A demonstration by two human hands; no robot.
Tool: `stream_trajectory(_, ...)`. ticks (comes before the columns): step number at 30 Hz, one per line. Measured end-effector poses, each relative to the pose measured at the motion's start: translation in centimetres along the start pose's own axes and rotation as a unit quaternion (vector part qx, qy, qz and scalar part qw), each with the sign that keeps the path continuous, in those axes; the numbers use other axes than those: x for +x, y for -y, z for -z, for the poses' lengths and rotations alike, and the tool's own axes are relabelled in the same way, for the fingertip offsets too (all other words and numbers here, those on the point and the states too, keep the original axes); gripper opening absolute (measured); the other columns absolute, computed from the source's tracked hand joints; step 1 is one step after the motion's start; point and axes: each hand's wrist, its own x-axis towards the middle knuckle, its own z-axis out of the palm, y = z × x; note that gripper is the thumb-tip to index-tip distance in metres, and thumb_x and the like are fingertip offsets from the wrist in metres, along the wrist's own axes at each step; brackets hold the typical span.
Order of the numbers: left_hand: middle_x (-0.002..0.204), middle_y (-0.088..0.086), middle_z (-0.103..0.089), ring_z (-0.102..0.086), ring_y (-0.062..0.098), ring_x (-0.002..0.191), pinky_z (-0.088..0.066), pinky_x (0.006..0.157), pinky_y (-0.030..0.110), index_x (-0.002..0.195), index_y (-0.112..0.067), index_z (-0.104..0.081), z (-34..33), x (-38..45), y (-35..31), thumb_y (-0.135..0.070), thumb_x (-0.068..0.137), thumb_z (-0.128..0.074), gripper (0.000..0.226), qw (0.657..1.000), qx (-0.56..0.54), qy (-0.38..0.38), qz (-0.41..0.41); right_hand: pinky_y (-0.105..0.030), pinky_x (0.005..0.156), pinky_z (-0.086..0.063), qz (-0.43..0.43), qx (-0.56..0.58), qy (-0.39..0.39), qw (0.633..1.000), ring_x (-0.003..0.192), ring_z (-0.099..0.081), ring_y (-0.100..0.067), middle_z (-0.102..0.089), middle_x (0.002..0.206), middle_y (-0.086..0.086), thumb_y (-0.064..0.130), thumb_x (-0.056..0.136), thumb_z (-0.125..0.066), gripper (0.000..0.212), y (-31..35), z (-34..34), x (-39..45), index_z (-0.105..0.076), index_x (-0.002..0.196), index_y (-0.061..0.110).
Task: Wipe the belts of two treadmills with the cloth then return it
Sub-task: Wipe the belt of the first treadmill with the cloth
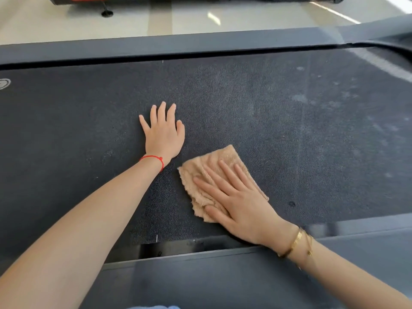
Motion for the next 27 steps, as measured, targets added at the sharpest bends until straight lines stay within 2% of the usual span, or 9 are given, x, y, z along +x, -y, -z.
stream_trajectory(4,0.162,0.007,-0.021,-0.012,0.029,0.151,-0.004,0.119,0.062,0.154,-0.02,-0.027,0.1,0.0,0.1,-0.033,0.102,-0.031,0.053,1.0,-0.008,0.004,-0.001,-0.04,0.124,0.006,-0.056,0.0,-0.018,0.998,0.153,0.011,-0.016,0.003,0.164,0.02,0.061,0.098,-0.02,0.061,-2.0,0.5,-1.6,-0.009,0.155,0.044)
stream_trajectory(6,0.162,0.007,-0.02,-0.011,0.029,0.151,-0.004,0.119,0.062,0.154,-0.019,-0.027,0.2,-0.1,0.0,-0.034,0.103,-0.031,0.053,1.0,-0.008,0.007,-0.001,-0.041,0.124,0.005,-0.131,-0.009,-0.032,0.991,0.153,0.008,-0.018,0.003,0.163,0.02,0.062,0.096,-0.017,0.063,-4.2,1.0,-1.7,-0.01,0.155,0.043)
stream_trajectory(9,0.162,0.008,-0.02,-0.011,0.029,0.151,-0.003,0.119,0.061,0.154,-0.019,-0.027,0.5,-0.3,-0.1,-0.033,0.103,-0.031,0.053,1.0,-0.011,0.012,-0.004,-0.042,0.123,0.006,-0.258,-0.006,-0.06,0.964,0.154,0.003,-0.025,0.002,0.165,0.014,0.055,0.102,-0.026,0.058,-7.4,1.7,-1.5,-0.012,0.156,0.04)
stream_trajectory(11,0.162,0.009,-0.02,-0.01,0.03,0.151,-0.003,0.119,0.062,0.154,-0.017,-0.027,0.7,-0.4,-0.3,-0.031,0.103,-0.031,0.053,1.0,-0.019,0.017,-0.001,-0.043,0.123,0.008,-0.293,-0.003,-0.061,0.954,0.153,0.004,-0.027,0.004,0.165,0.014,0.051,0.103,-0.028,0.058,-7.6,1.8,-1.0,-0.01,0.157,0.04)
stream_trajectory(13,0.162,0.01,-0.02,-0.009,0.032,0.151,-0.002,0.118,0.064,0.153,-0.016,-0.028,0.9,-0.6,-0.6,-0.027,0.103,-0.032,0.052,0.999,-0.032,0.025,0.009,-0.043,0.122,0.01,-0.276,0.006,-0.053,0.96,0.153,0.008,-0.026,0.007,0.164,0.016,0.05,0.102,-0.026,0.058,-6.1,1.5,-1.0,-0.009,0.157,0.04)
stream_trajectory(15,0.161,0.01,-0.02,-0.009,0.032,0.151,-0.002,0.116,0.066,0.152,-0.016,-0.029,1.1,-0.8,-1.4,-0.025,0.102,-0.033,0.051,0.999,-0.043,0.027,0.007,-0.043,0.123,0.009,-0.221,-0.003,-0.034,0.975,0.153,0.011,-0.025,0.009,0.164,0.017,0.051,0.102,-0.021,0.057,-3.7,1.0,-1.5,-0.008,0.157,0.04)
stream_trajectory(19,0.162,0.007,-0.018,-0.008,0.029,0.151,-0.002,0.116,0.066,0.153,-0.017,-0.026,0.8,-1.5,-4.1,-0.024,0.101,-0.035,0.053,0.997,-0.052,0.038,-0.044,-0.044,0.124,0.006,-0.117,-0.003,0.002,0.993,0.152,0.014,-0.02,0.007,0.165,0.017,0.055,0.102,-0.02,0.058,-0.7,0.1,-3.7,-0.006,0.157,0.041)
stream_trajectory(22,0.162,0.008,-0.018,-0.008,0.03,0.151,-0.003,0.116,0.067,0.154,-0.018,-0.024,0.3,-1.5,-6.7,-0.024,0.101,-0.036,0.055,0.995,-0.066,0.039,-0.065,-0.042,0.125,0.002,-0.124,0.012,-0.014,0.992,0.153,0.012,-0.015,0.004,0.164,0.02,0.056,0.103,-0.022,0.057,-1.2,0.1,-4.9,-0.006,0.156,0.044)
stream_trajectory(27,0.163,0.008,-0.014,-0.004,0.029,0.152,-0.001,0.116,0.067,0.155,-0.018,-0.02,-0.8,-1.2,-11.3,-0.025,0.102,-0.034,0.055,0.992,-0.075,0.047,-0.087,-0.04,0.124,0.003,-0.197,0.005,-0.036,0.98,0.153,0.01,-0.014,0.003,0.164,0.021,0.059,0.099,-0.016,0.059,-6.3,1.1,-6.6,-0.009,0.155,0.043)
